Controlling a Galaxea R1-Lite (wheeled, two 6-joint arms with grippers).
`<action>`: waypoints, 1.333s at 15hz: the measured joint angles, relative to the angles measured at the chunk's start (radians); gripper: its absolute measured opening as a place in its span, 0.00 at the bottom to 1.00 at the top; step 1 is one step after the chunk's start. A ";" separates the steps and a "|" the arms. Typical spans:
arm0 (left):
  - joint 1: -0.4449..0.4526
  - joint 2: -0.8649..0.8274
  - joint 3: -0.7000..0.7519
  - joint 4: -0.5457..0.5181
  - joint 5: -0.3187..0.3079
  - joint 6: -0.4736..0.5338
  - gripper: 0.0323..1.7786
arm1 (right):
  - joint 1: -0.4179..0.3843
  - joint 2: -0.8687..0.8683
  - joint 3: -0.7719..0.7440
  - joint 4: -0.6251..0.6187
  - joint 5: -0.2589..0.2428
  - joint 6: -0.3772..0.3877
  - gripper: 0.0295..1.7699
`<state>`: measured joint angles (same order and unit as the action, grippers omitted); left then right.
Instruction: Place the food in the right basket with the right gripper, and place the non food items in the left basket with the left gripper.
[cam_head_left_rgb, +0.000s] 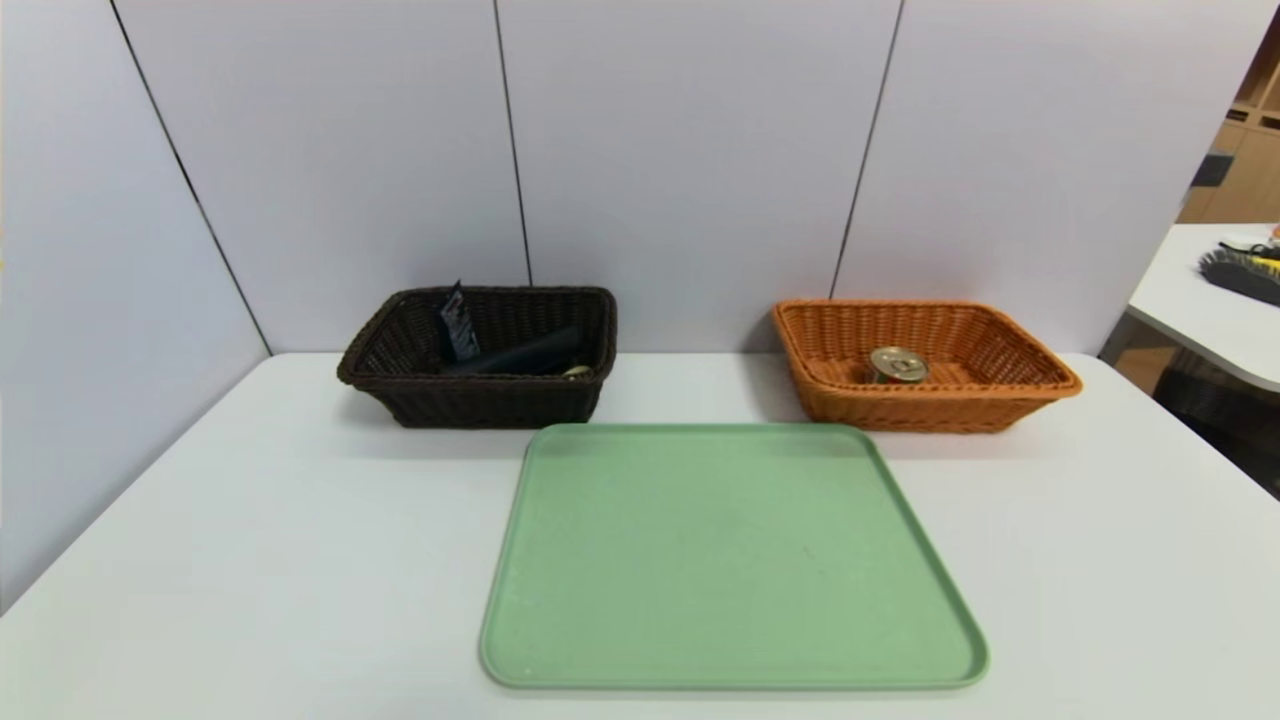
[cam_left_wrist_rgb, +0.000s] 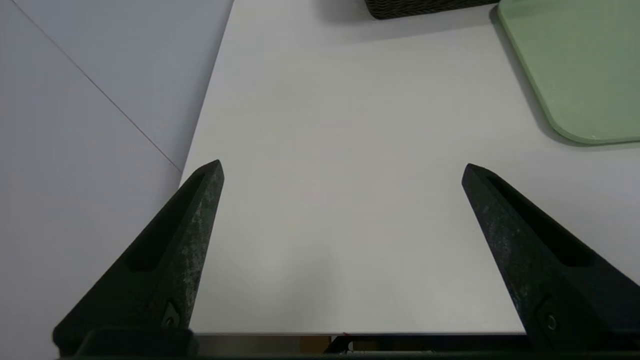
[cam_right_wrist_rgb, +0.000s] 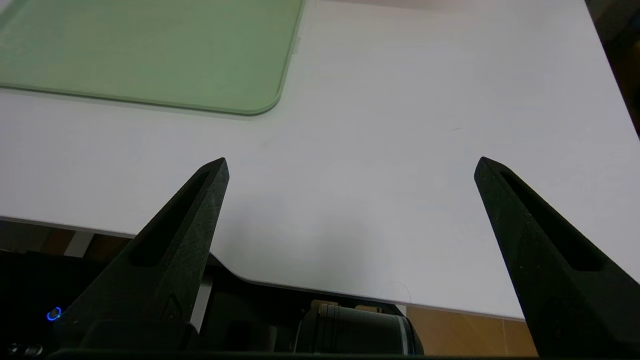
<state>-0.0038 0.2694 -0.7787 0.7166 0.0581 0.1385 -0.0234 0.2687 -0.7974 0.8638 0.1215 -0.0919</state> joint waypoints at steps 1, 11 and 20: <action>0.001 -0.043 0.010 0.003 -0.009 0.000 0.95 | 0.008 -0.051 0.036 -0.027 0.004 0.000 0.96; -0.001 -0.268 0.332 -0.404 0.021 -0.061 0.95 | 0.022 -0.269 0.358 -0.733 -0.114 -0.083 0.96; -0.001 -0.271 0.776 -1.074 0.074 -0.029 0.95 | 0.022 -0.270 0.794 -1.187 -0.169 -0.047 0.96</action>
<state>-0.0051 -0.0019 -0.0023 -0.3574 0.1326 0.1100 -0.0017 -0.0013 -0.0032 -0.3236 -0.0470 -0.1394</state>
